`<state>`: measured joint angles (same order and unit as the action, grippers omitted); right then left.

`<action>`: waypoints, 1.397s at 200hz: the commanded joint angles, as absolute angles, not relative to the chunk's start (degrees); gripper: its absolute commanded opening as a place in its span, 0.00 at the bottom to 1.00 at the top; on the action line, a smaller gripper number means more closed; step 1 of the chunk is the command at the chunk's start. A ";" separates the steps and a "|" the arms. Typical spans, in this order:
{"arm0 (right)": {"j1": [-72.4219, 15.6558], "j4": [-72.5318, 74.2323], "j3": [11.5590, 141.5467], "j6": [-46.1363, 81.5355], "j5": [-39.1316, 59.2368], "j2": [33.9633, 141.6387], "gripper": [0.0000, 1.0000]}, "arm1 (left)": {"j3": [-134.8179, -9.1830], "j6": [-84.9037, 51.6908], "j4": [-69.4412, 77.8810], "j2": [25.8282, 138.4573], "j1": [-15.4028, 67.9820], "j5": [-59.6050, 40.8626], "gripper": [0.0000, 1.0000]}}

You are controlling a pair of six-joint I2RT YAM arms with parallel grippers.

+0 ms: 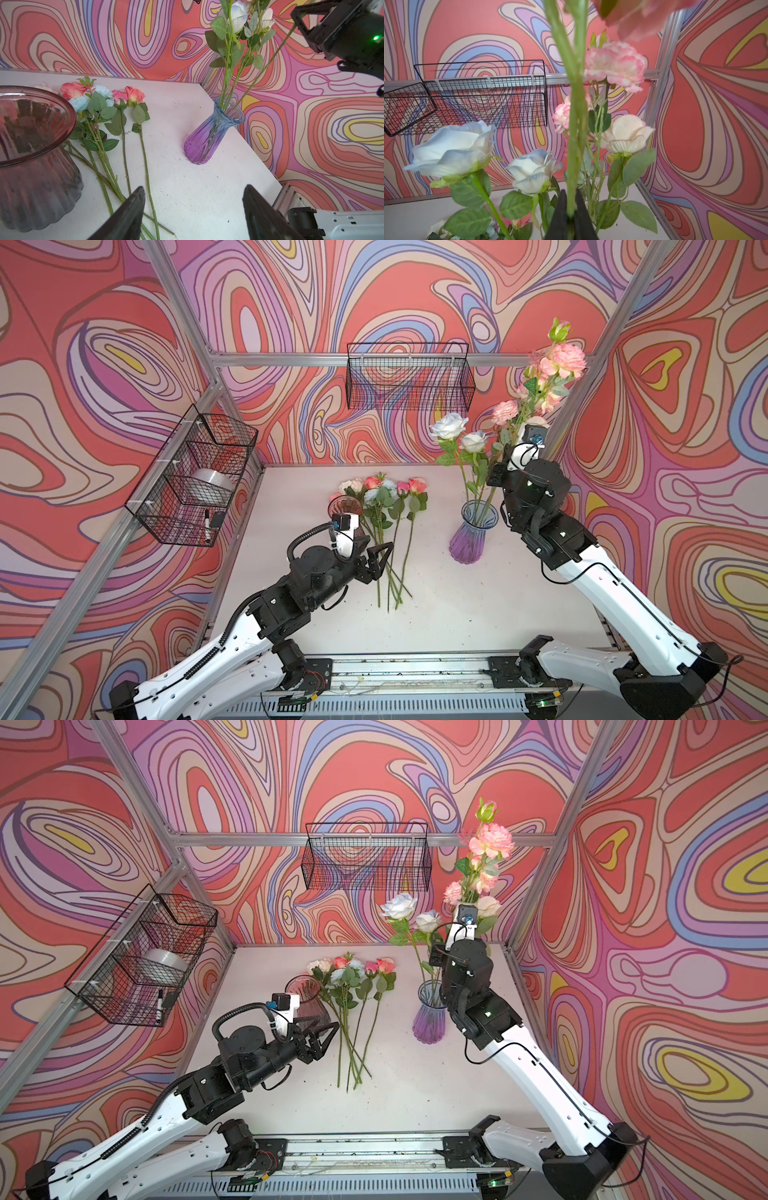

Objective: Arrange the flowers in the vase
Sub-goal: 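Carry the pink rose over the purple vase and lower its stem inside, then open the right gripper and draw it back while the left gripper returns to the bundle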

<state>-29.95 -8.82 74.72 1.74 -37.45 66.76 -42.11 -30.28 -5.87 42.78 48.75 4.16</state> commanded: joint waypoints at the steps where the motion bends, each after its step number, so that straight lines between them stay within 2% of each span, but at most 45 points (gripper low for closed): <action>1: -29.64 -10.35 72.03 6.83 -35.30 66.18 0.00 | -42.28 -30.75 -5.58 43.13 48.63 4.75 0.75; 121: -29.63 -15.97 60.19 15.62 -31.58 60.76 0.00 | -41.84 -31.44 -3.46 46.14 48.65 3.71 0.75; 195: -29.62 -18.97 60.40 17.22 -30.48 61.45 0.17 | -41.92 -32.48 -2.81 47.11 48.63 2.90 0.75; 279: -29.65 -22.59 60.16 19.25 -28.78 58.77 0.23 | -41.53 -33.31 -2.13 47.42 48.60 2.59 0.75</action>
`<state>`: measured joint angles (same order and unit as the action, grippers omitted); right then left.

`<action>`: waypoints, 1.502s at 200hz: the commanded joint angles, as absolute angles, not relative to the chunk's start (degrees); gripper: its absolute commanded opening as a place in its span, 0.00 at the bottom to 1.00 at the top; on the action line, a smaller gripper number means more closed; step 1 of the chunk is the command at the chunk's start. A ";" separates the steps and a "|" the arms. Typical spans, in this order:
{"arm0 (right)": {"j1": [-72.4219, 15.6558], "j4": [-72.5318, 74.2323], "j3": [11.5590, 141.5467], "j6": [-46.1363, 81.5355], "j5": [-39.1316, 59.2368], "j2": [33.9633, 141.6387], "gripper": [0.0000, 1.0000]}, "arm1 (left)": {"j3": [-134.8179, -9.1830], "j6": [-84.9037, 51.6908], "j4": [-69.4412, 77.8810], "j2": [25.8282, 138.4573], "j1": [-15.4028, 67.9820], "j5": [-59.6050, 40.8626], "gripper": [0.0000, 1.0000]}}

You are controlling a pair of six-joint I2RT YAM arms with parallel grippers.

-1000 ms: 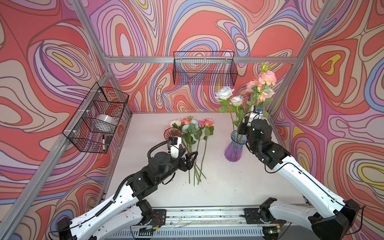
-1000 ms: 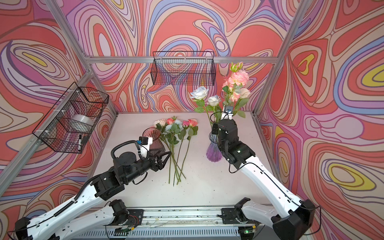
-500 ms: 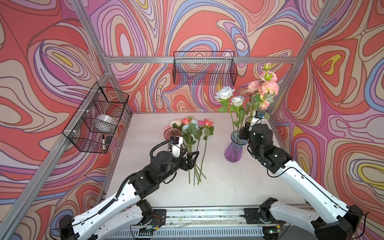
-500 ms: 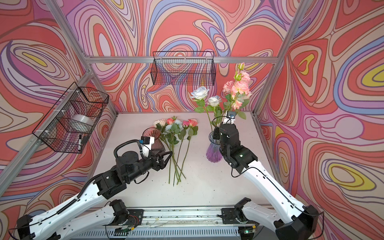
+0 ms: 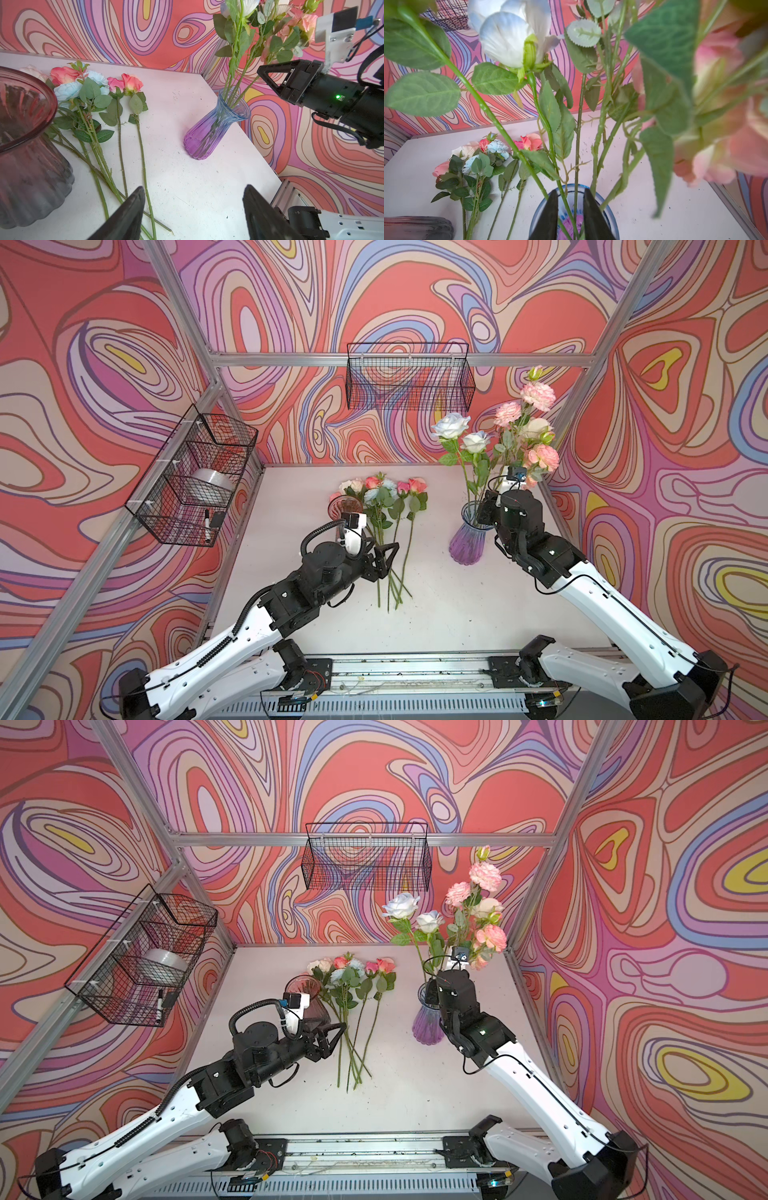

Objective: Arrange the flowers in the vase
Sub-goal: 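Open the right gripper and draw it back while the left gripper returns to the bundle, then grip another pink rose stem in the bundle with the left gripper and lift it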

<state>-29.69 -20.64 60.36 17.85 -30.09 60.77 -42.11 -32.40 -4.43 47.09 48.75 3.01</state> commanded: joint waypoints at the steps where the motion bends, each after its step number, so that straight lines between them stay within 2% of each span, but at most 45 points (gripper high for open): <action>1: -29.68 -22.68 60.18 19.25 -28.76 58.74 0.23 | -41.55 -33.36 -2.12 47.44 48.65 2.61 0.75; 53: -29.62 -28.95 63.16 20.86 -26.08 55.50 0.27 | -42.00 -33.41 -2.60 49.16 48.65 3.21 0.75; 98: -29.67 -33.45 62.12 23.98 -21.69 50.49 0.27 | -45.57 -34.27 -9.38 54.01 48.65 8.75 0.74; 165: -29.62 -36.27 54.40 28.21 -19.23 41.73 0.21 | -54.48 -36.56 -19.59 68.12 47.64 10.75 0.71; 207: -29.63 -32.70 46.78 32.03 -17.51 37.06 0.21 | -63.83 -36.49 -28.75 80.34 46.54 8.09 0.64; 259: -29.69 -32.83 45.04 32.58 -18.50 35.73 0.19 | -69.44 -33.93 -31.73 89.37 45.05 8.38 0.55; 300: -29.62 -33.00 45.18 32.68 -17.96 36.37 0.18 | -77.99 -28.47 -35.00 101.05 44.65 8.37 0.49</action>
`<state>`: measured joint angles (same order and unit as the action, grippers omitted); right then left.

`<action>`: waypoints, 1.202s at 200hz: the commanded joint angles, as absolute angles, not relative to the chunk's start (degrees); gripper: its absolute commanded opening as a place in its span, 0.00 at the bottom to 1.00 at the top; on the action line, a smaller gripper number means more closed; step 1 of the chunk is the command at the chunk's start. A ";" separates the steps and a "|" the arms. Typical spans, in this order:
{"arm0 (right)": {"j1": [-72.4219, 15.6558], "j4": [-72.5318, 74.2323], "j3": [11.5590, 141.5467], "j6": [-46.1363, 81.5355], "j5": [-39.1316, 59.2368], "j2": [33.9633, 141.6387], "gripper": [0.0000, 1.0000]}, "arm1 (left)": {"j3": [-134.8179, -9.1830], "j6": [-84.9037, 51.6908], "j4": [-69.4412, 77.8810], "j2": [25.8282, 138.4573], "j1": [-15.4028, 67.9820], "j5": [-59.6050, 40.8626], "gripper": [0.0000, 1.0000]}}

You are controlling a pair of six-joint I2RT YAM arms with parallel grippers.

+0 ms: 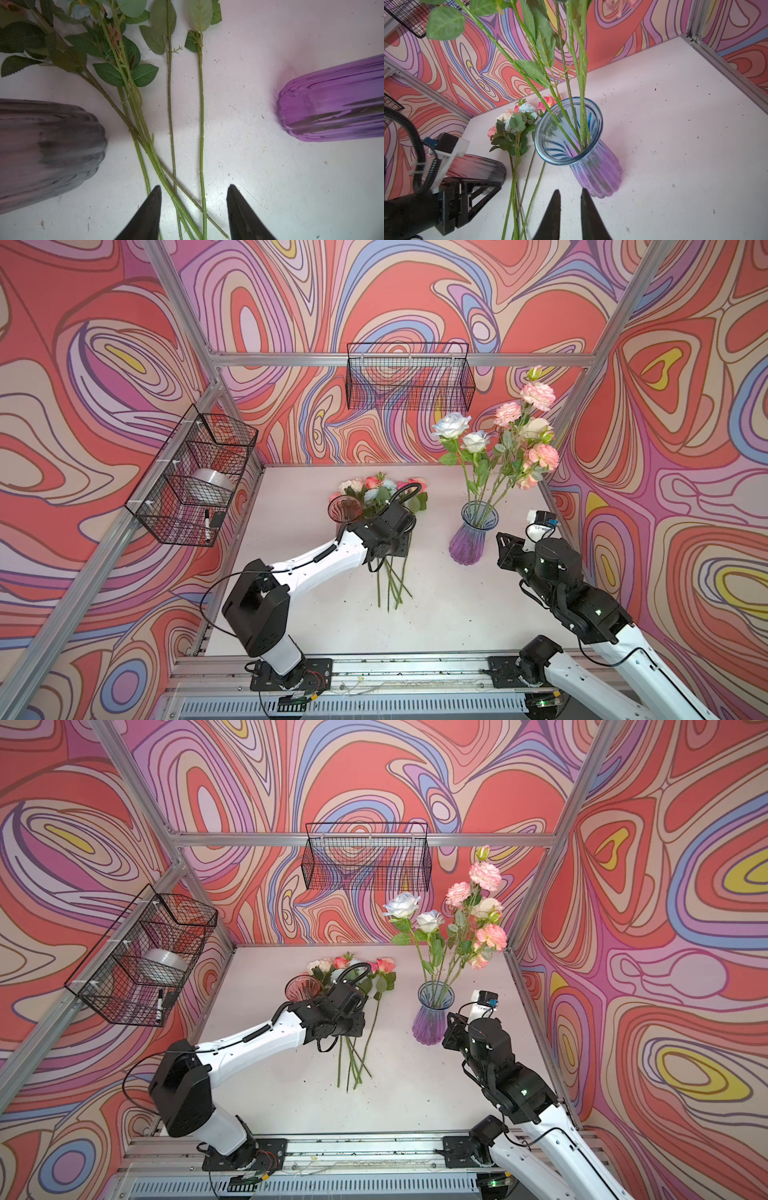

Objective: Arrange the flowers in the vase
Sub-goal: 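Grip another pink rose stem in the bundle with the left gripper and lift it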

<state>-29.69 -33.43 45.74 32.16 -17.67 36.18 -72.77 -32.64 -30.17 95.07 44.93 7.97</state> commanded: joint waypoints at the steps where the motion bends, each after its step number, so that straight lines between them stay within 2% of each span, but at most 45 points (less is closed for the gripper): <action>1: -29.62 -33.02 45.18 32.73 -17.99 36.34 0.18 | -78.33 -28.39 -35.16 101.24 44.65 8.31 0.50; 30: -29.62 -34.06 45.01 33.02 -18.11 35.71 0.18 | -88.95 -26.57 -45.07 112.18 44.65 8.92 0.44; 52: -29.62 -35.05 44.80 33.36 -18.50 34.75 0.18 | -90.12 -27.98 -48.15 115.26 44.65 8.55 0.44; 73: -29.65 -35.26 44.39 33.49 -19.03 34.06 0.18 | -86.46 -30.03 -47.64 114.22 44.65 8.05 0.44; 117: -29.65 -34.04 44.36 33.31 -18.30 35.45 0.18 | -78.31 -30.47 -41.36 112.42 45.04 -2.94 0.41; 137: -29.64 -33.59 44.39 33.22 -17.95 36.32 0.18 | -77.70 -30.02 -40.48 112.25 45.73 -4.83 0.41; 190: -29.62 -34.66 44.82 34.06 -18.09 35.37 0.18 | -79.50 -31.71 -43.71 110.65 45.97 2.18 0.42; 240: -29.64 -34.65 45.26 34.15 -17.67 35.46 0.18 | -82.23 -32.90 -44.88 106.36 46.36 0.09 0.44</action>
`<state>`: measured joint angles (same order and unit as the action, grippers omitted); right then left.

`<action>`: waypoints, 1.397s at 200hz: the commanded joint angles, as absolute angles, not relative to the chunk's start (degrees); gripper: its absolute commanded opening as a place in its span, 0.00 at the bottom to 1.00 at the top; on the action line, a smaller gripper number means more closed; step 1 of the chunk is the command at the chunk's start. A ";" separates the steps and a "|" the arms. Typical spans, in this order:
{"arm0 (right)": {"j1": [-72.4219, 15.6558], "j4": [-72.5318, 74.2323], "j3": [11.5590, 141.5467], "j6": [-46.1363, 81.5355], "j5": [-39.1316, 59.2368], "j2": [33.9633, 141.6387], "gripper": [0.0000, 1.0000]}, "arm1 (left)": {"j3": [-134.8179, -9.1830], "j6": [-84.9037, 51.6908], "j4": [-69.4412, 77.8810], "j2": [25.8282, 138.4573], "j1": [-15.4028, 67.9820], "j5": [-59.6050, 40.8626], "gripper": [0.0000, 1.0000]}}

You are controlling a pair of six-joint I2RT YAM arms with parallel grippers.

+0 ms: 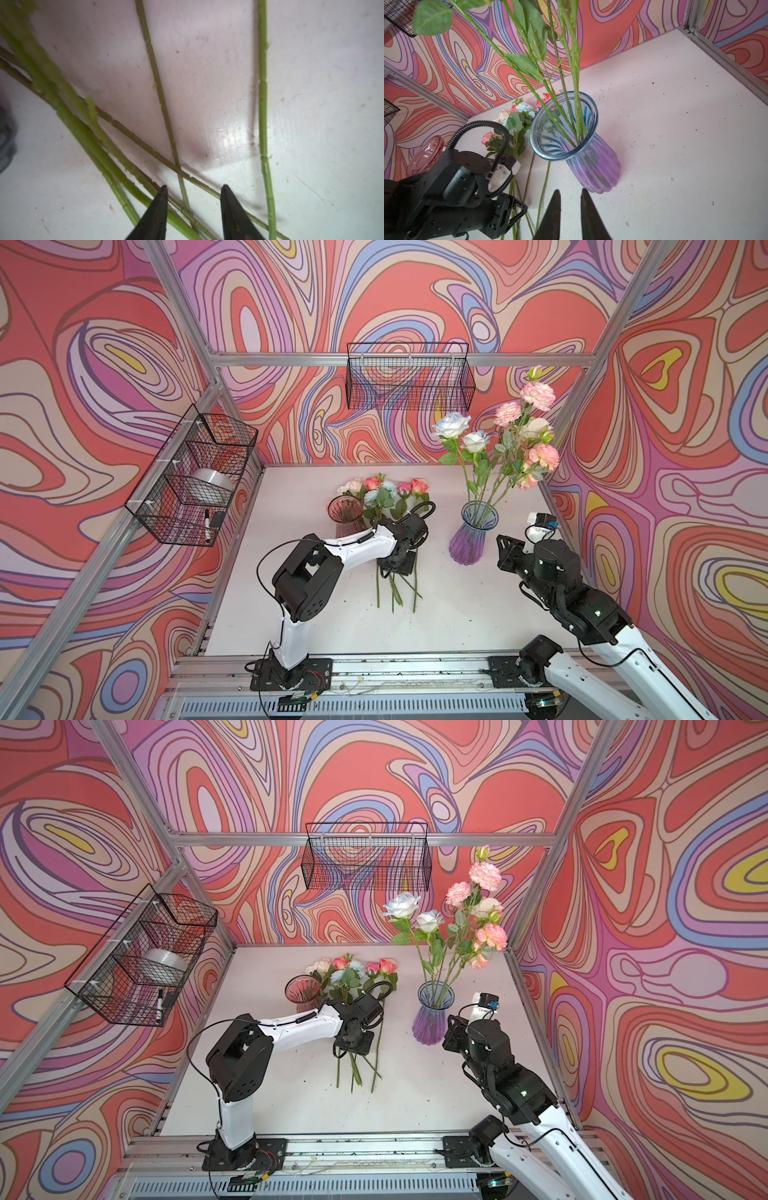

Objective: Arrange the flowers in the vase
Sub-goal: 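Grip another pink rose stem in the bundle with the left gripper and lift it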

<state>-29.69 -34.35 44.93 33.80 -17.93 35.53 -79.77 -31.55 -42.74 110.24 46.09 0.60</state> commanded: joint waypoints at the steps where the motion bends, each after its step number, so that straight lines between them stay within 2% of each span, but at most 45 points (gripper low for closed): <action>1: -29.63 -34.64 45.26 34.17 -17.67 35.49 0.18 | -82.29 -32.89 -44.85 106.31 46.38 -0.04 0.44; 92: -29.62 -34.79 45.99 34.18 -17.15 35.81 0.19 | -82.33 -37.76 -40.87 114.59 50.26 -7.00 0.44; 131: -29.62 -35.49 46.20 34.17 -17.29 35.26 0.19 | -81.90 -38.19 -38.52 116.55 50.32 -8.89 0.35; 178: -29.67 -35.95 46.84 34.54 -17.24 34.71 0.19 | -80.90 -38.36 -37.62 116.47 50.29 -9.53 0.14; 225: -29.62 -36.73 48.63 34.63 -16.92 34.35 0.19 | -80.59 -38.75 -37.35 114.60 50.28 -9.10 0.01; 279: -29.62 -37.10 50.48 34.34 -16.72 34.28 0.19 | -80.62 -39.53 -38.73 106.22 49.98 -4.73 0.00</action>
<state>-29.69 -36.16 48.88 34.20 -17.04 34.61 -80.97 -38.06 -37.47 112.55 50.26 -7.99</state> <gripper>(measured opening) 0.192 0.055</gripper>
